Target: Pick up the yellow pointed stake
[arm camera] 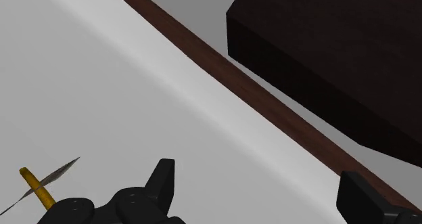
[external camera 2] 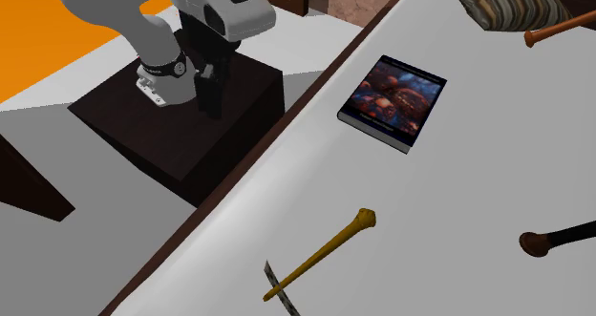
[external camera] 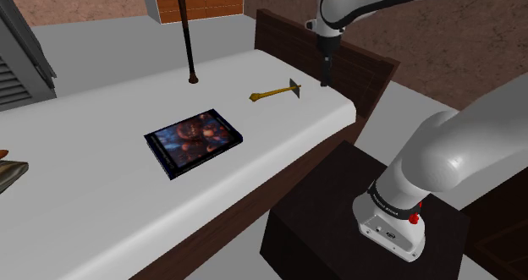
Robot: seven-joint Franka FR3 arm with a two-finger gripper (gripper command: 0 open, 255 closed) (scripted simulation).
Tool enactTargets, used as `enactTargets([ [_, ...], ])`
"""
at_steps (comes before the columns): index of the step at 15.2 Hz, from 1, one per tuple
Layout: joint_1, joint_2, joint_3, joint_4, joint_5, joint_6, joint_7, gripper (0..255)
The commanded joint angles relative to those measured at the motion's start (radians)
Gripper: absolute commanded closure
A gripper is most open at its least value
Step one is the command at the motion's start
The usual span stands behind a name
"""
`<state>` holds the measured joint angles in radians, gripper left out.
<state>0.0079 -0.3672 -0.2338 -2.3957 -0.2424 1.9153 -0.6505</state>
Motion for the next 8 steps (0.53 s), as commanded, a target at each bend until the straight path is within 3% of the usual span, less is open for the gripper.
enactTargets([
  [1, 0.003, 0.085, -0.034, 0.039, 0.001, 0.057, -0.079, 0],
  [8, 0.011, 0.365, -0.094, 0.194, 0.07, 0.202, -0.332, 0],
])
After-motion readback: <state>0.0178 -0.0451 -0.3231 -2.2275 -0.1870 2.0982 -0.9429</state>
